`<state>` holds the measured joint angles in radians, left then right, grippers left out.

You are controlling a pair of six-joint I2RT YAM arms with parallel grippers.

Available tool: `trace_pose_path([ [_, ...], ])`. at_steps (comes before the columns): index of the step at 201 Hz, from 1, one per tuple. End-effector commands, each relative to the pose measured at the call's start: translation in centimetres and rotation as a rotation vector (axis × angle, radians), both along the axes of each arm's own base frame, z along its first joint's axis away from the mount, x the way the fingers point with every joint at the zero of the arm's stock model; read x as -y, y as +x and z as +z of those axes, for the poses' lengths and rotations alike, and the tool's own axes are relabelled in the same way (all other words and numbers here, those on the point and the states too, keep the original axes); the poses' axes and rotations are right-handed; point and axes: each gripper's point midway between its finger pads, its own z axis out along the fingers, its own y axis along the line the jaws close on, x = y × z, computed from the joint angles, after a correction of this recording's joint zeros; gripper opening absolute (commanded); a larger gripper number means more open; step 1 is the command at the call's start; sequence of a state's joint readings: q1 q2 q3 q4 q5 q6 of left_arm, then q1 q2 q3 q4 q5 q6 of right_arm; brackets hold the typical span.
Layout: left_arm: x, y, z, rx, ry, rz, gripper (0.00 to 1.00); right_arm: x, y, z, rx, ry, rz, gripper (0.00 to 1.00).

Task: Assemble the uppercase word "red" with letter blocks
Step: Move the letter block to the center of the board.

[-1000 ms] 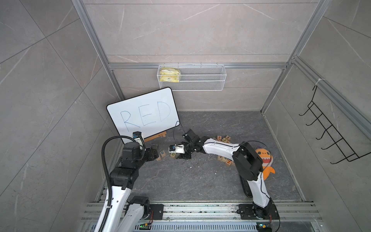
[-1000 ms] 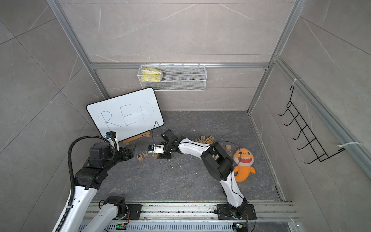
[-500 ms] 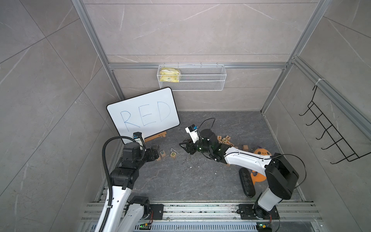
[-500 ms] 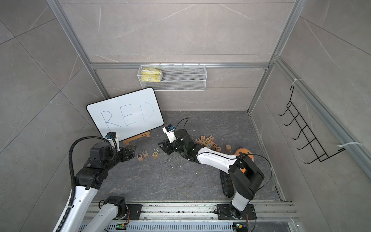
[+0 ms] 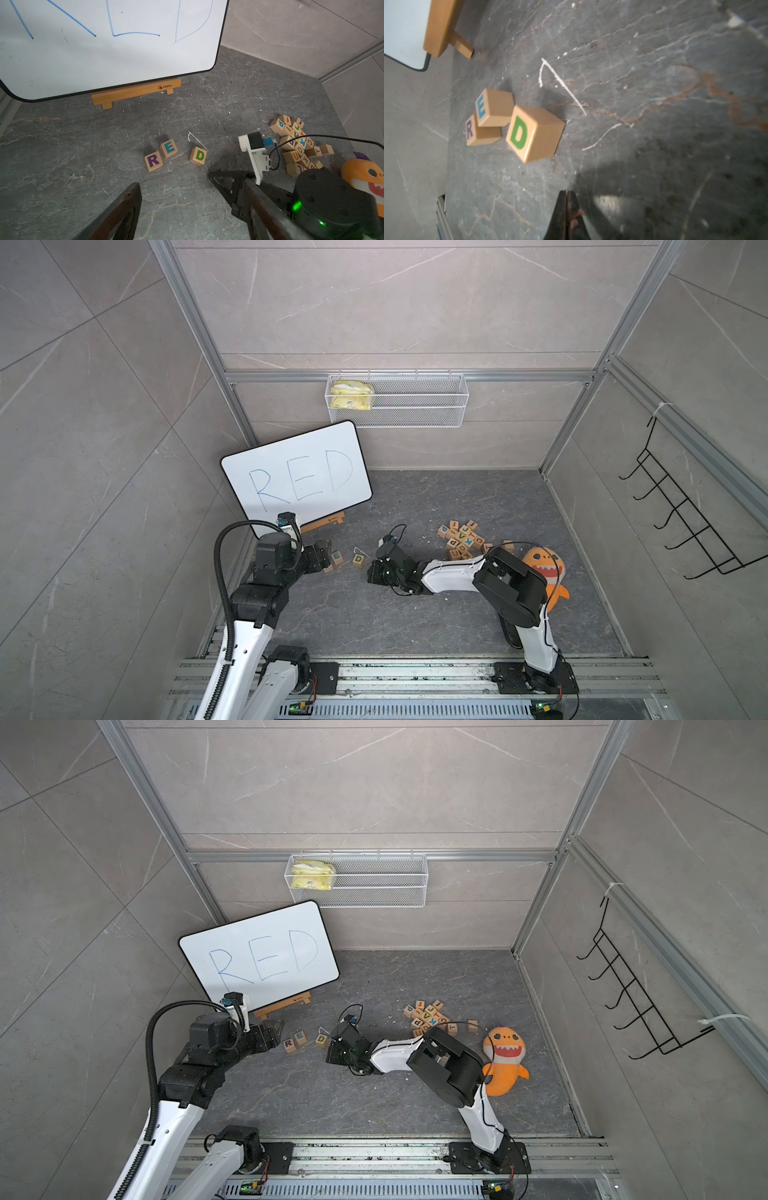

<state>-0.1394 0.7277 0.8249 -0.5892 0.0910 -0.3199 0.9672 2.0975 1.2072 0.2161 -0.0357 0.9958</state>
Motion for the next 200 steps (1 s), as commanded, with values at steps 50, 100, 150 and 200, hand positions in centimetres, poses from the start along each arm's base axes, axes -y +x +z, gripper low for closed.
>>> trace_pose_path([
  [50,0.4,0.4,0.9,0.031,-0.034,-0.011,0.8,-1.5,3.1,-0.2,0.016,-0.013,-0.101,0.0],
  [100,0.4,0.5,0.8,0.029,-0.034,-0.011,0.8,-2.6,4.1,-1.0,0.033,-0.019,-0.102,0.0],
  [150,0.4,0.5,0.8,0.029,-0.035,-0.012,0.8,-3.6,5.3,-0.4,0.078,-0.031,-0.084,0.01],
  [200,0.4,0.5,0.7,0.026,-0.032,-0.008,0.8,-3.9,5.9,-0.3,0.097,-0.036,-0.089,0.02],
])
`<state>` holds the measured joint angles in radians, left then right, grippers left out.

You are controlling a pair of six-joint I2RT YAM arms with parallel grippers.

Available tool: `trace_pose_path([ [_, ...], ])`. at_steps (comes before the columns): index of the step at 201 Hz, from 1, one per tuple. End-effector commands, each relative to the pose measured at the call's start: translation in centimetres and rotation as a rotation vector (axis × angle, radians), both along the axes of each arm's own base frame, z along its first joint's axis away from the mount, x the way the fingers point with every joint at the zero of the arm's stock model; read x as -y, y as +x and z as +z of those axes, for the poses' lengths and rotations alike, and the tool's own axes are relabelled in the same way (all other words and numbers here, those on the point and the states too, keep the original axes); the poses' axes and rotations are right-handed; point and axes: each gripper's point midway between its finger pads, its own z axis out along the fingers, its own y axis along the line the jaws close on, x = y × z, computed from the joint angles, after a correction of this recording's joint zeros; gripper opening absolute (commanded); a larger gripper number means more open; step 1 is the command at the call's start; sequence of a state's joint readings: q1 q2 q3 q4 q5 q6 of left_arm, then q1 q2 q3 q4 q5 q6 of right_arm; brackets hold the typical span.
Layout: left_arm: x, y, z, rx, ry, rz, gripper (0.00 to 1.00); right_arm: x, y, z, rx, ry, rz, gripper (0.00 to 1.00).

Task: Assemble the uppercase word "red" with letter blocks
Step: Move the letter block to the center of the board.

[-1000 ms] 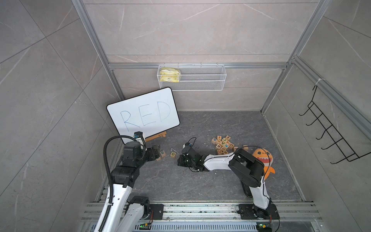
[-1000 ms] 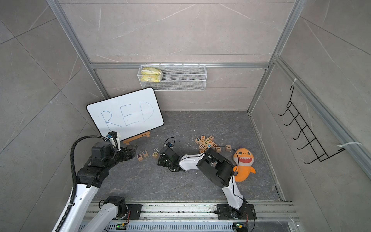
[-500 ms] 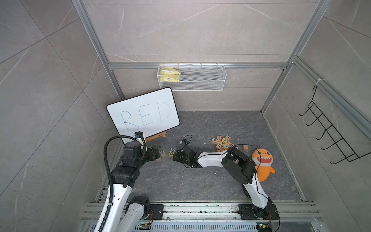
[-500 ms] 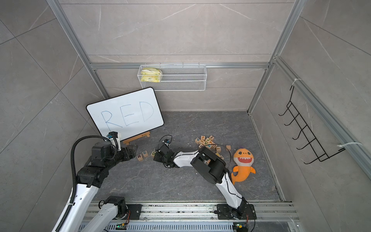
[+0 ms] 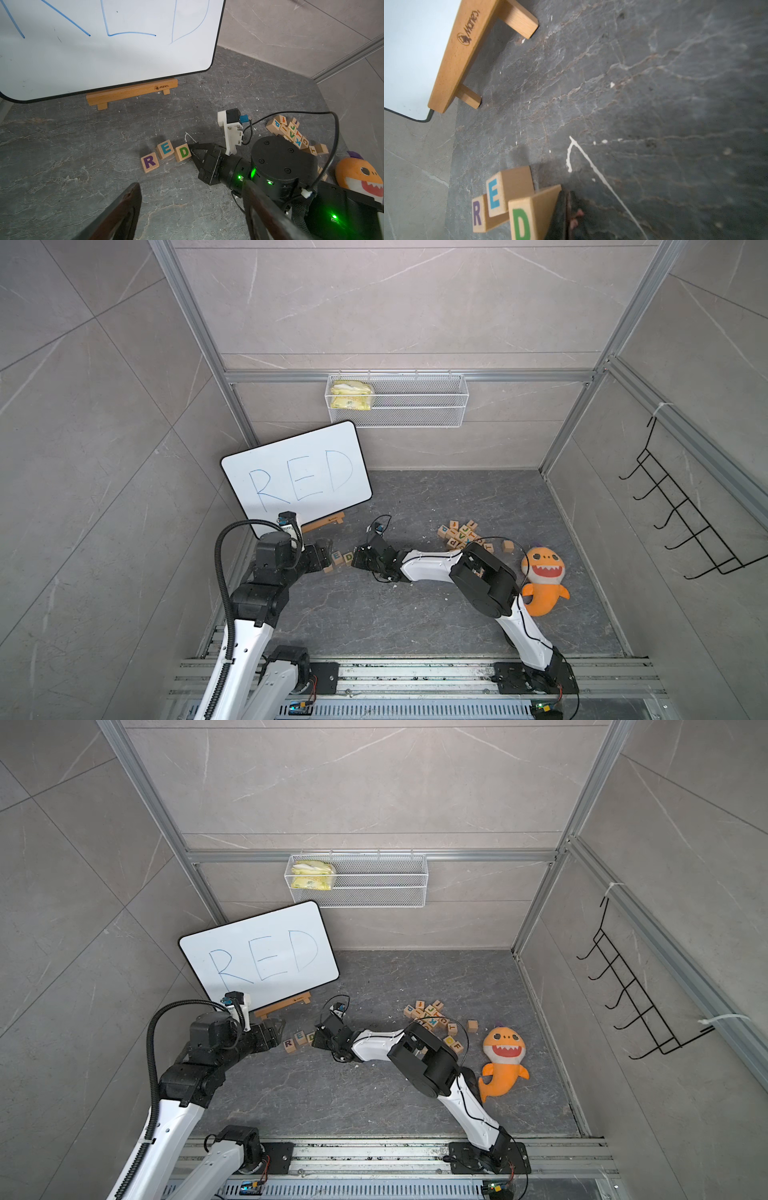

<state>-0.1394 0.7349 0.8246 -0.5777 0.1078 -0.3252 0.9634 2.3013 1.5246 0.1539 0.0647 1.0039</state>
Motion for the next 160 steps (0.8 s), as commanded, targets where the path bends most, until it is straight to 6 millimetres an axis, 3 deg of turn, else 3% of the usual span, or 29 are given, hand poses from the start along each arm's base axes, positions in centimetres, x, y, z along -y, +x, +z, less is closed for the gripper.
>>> trace_pose_path([
  [1,0.1,0.4,0.6,0.025,-0.018,0.003,0.8,0.6,0.4,-0.5,0.016,-0.046,-0.007,0.03],
  [27,0.0,0.3,0.7,0.028,-0.019,0.004,0.8,2.2,0.1,0.3,0.035,-0.07,-0.027,0.03],
  [70,0.0,0.3,0.7,0.029,-0.019,0.006,0.79,3.9,-2.5,1.0,0.035,-0.074,-0.018,0.04],
  [103,0.0,0.4,0.7,0.027,-0.018,0.006,0.79,2.7,-4.3,1.2,0.043,-0.051,0.028,0.04],
  [160,-0.2,0.4,0.5,0.013,-0.014,0.016,0.8,0.1,-4.0,0.8,0.032,-0.011,0.06,0.03],
])
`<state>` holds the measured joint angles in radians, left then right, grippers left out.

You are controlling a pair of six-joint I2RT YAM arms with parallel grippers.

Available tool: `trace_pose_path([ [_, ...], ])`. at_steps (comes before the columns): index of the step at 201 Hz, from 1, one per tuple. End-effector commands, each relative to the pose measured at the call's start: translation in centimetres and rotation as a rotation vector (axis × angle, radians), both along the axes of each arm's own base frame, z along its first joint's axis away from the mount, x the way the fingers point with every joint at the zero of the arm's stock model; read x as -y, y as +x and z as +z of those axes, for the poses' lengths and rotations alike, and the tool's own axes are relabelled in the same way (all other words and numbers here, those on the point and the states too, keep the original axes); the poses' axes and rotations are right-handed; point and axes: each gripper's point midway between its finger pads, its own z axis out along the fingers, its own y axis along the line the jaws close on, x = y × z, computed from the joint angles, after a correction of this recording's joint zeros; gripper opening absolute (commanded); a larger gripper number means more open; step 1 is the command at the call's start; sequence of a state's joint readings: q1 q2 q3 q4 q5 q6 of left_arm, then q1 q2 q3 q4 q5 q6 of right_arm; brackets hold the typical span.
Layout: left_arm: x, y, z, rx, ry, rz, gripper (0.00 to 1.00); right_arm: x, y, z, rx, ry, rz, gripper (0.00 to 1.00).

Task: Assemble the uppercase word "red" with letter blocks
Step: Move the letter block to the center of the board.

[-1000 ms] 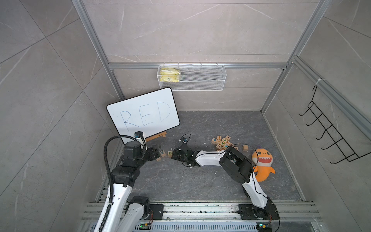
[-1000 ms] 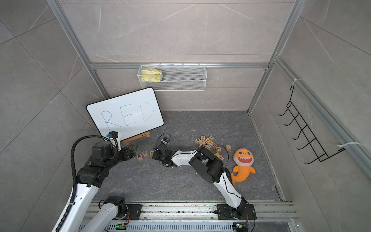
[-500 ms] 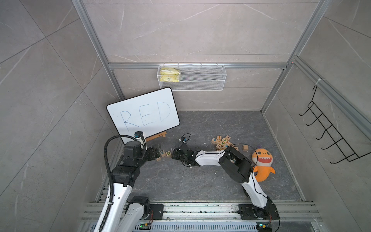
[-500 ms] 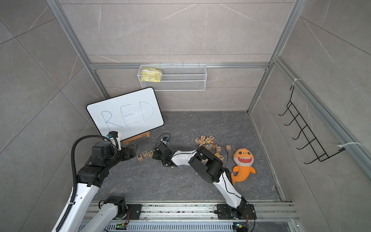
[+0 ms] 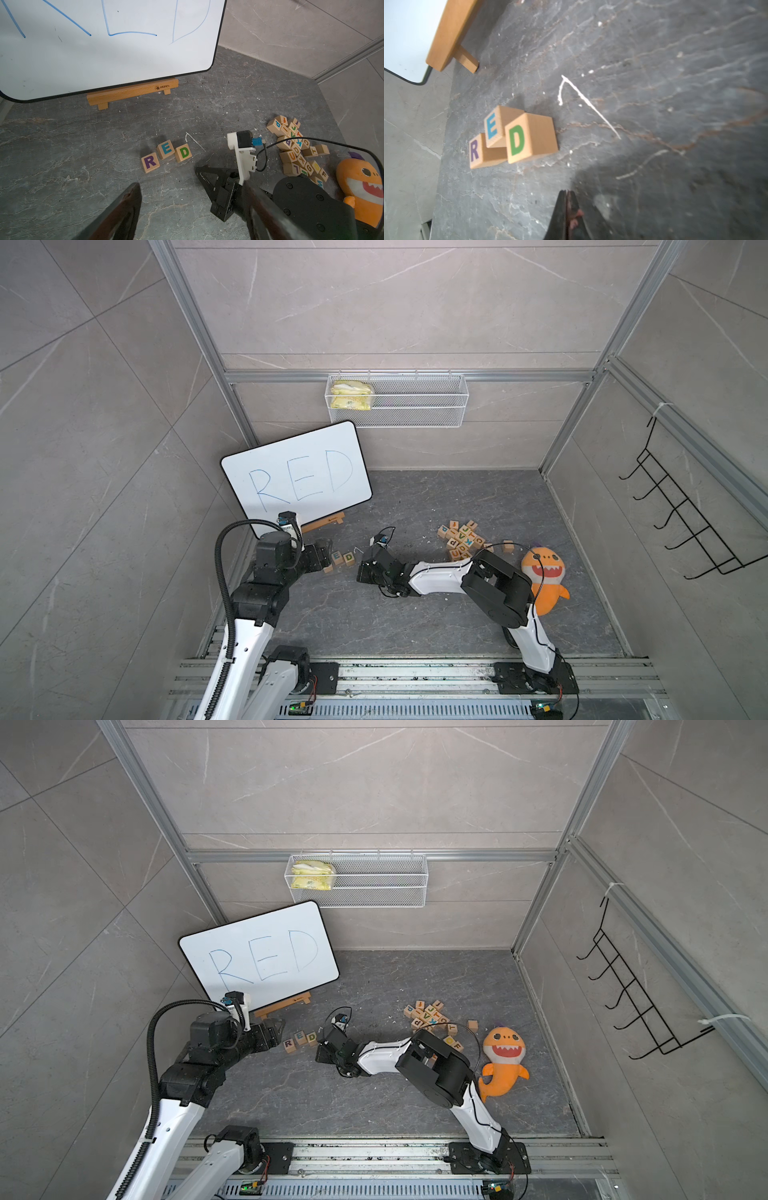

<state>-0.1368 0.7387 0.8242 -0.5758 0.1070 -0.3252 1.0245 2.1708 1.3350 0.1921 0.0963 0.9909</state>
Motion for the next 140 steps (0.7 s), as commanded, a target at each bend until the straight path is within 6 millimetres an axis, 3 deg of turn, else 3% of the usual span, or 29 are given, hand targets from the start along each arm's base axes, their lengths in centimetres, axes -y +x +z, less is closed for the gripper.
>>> trace_pose_path([
  [1,-0.1,0.4,0.6,0.015,-0.015,0.012,0.8,-1.5,0.5,0.2,0.017,0.024,0.015,0.03],
  [140,-0.3,0.6,-0.6,-0.069,-0.004,0.033,0.79,-3.5,2.2,-0.9,0.031,0.04,-0.002,0.02],
])
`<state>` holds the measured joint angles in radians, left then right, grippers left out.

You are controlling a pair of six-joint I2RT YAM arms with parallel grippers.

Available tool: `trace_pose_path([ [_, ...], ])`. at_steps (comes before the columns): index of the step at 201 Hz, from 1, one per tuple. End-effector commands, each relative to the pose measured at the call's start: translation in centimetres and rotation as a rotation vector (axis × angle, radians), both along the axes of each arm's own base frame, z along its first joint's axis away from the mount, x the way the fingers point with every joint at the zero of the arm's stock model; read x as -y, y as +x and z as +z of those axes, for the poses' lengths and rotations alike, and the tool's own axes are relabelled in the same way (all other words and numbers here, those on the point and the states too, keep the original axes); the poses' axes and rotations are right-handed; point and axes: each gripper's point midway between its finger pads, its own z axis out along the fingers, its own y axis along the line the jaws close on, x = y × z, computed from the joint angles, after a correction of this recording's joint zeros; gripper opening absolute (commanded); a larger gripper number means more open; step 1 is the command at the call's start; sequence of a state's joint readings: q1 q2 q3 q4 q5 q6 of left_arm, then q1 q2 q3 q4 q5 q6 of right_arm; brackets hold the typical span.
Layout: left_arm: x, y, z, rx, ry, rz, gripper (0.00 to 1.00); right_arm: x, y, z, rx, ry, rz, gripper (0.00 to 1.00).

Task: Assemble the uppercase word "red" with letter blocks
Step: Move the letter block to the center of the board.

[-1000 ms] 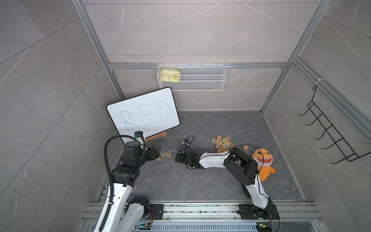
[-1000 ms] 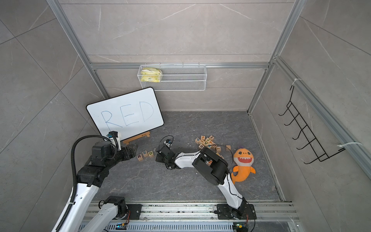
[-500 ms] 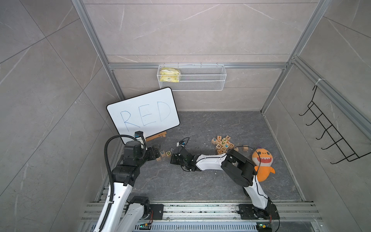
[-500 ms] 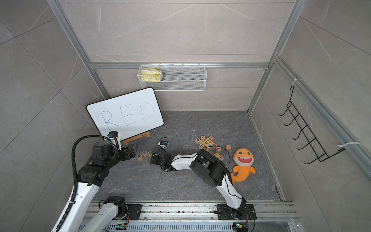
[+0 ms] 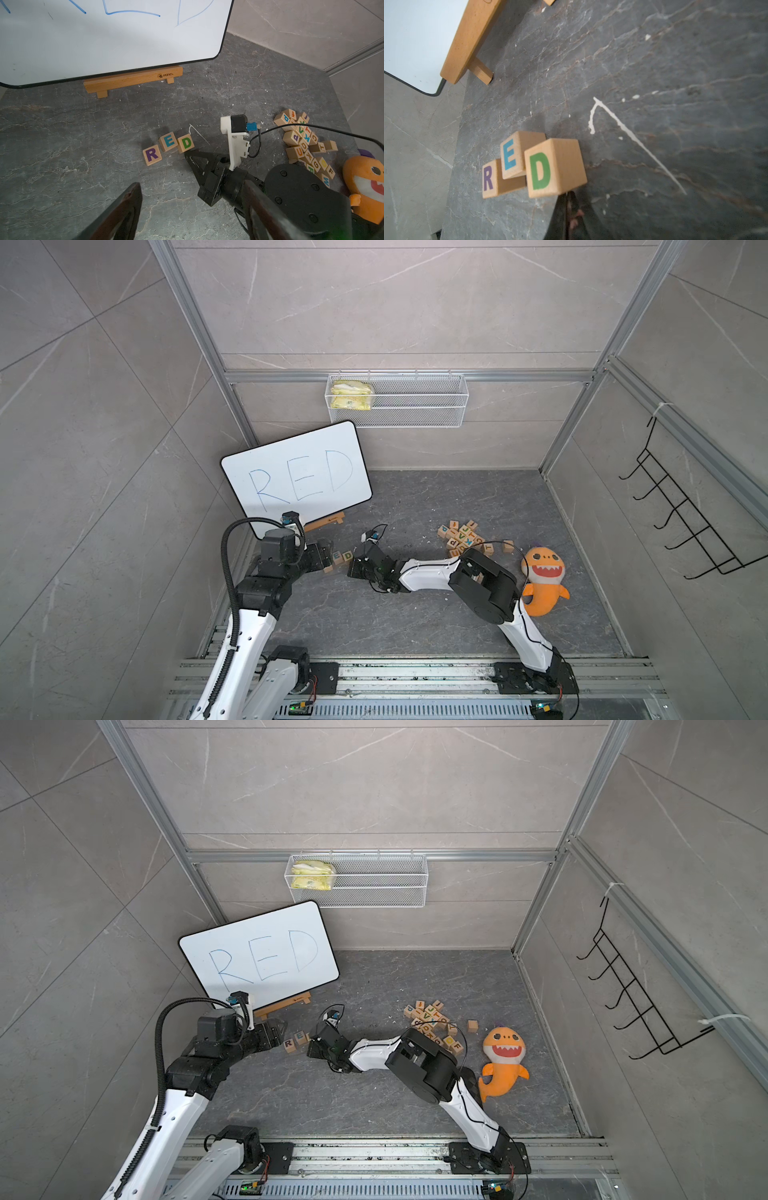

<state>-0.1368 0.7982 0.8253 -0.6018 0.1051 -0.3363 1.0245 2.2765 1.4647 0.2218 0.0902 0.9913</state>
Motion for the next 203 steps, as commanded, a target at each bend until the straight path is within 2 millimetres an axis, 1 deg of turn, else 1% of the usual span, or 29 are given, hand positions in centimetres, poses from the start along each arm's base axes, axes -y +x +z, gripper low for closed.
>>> trace_pose_path([
  [1,-0.3,0.3,1.4,0.016,-0.007,0.026,0.79,-0.6,0.5,-0.7,0.007,-0.007,-0.007,0.02],
  [50,-0.4,0.3,1.3,0.015,-0.003,0.029,0.78,-0.7,0.7,-1.3,0.004,-0.017,-0.008,0.02],
  [70,-0.5,0.2,1.4,0.017,-0.001,0.031,0.78,-0.5,1.0,-1.5,0.002,-0.026,-0.018,0.02],
  [98,-0.4,0.3,1.4,0.017,-0.002,0.03,0.78,-0.4,1.2,-1.3,0.008,-0.028,-0.022,0.02],
  [142,-0.4,0.3,1.3,0.016,-0.005,0.027,0.78,0.4,1.5,-1.4,0.009,-0.042,-0.039,0.02],
  [166,-0.3,0.3,1.3,0.014,-0.006,0.024,0.78,0.2,1.7,-1.2,0.015,-0.036,-0.038,0.02],
  [203,-0.3,0.4,1.3,0.015,-0.006,0.024,0.78,0.6,1.9,-1.7,0.009,-0.041,-0.051,0.02],
])
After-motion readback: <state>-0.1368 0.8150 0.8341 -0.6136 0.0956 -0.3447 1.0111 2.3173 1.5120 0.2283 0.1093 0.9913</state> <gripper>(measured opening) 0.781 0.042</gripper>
